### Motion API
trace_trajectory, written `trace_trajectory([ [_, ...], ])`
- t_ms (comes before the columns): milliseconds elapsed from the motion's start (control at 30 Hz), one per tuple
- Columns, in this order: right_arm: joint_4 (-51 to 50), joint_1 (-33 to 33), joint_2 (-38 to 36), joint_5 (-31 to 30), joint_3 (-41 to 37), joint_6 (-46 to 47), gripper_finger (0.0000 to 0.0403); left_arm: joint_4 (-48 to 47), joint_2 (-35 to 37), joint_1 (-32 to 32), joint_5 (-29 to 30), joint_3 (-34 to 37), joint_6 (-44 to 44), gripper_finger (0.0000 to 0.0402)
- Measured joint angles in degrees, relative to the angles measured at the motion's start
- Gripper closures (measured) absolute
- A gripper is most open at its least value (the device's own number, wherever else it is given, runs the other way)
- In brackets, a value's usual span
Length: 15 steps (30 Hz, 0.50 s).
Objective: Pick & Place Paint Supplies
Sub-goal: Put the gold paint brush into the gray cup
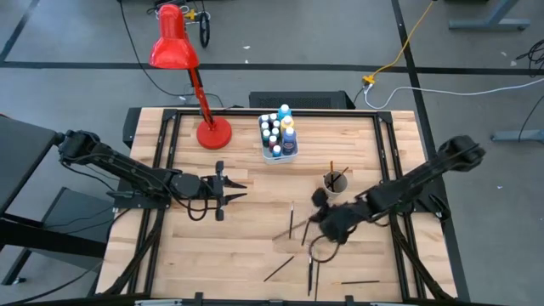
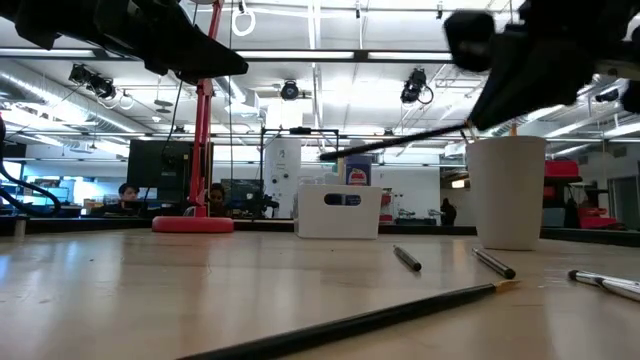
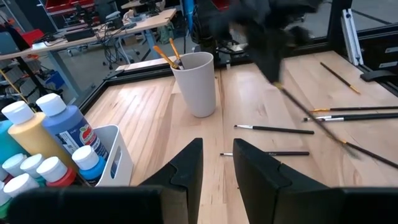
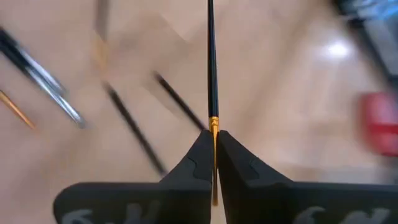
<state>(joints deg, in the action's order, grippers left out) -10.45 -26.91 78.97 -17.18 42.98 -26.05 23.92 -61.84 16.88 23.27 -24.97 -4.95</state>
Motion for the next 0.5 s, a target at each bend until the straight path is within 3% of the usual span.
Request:
trace_trajectory([
  [233, -9.56, -0.29, -13.55, -21.97, 0.02, -20.16, 0.0401, 0.01, 0.0, 0.01, -0.01, 0.0, 0.0, 0.0306],
  [367, -11.51, -0.27, -18.8, -31.13, 0.04, -35.76, 0.0401, 0.01, 0.0, 0.01, -0.01, 0.0, 0.0, 0.0306],
  [500, -11.69, -0.16, -21.46, -39.22, 0.04, -43.55, 0.0401, 0.02, 0.0, 0.02, -0.02, 0.0, -0.02, 0.0306],
])
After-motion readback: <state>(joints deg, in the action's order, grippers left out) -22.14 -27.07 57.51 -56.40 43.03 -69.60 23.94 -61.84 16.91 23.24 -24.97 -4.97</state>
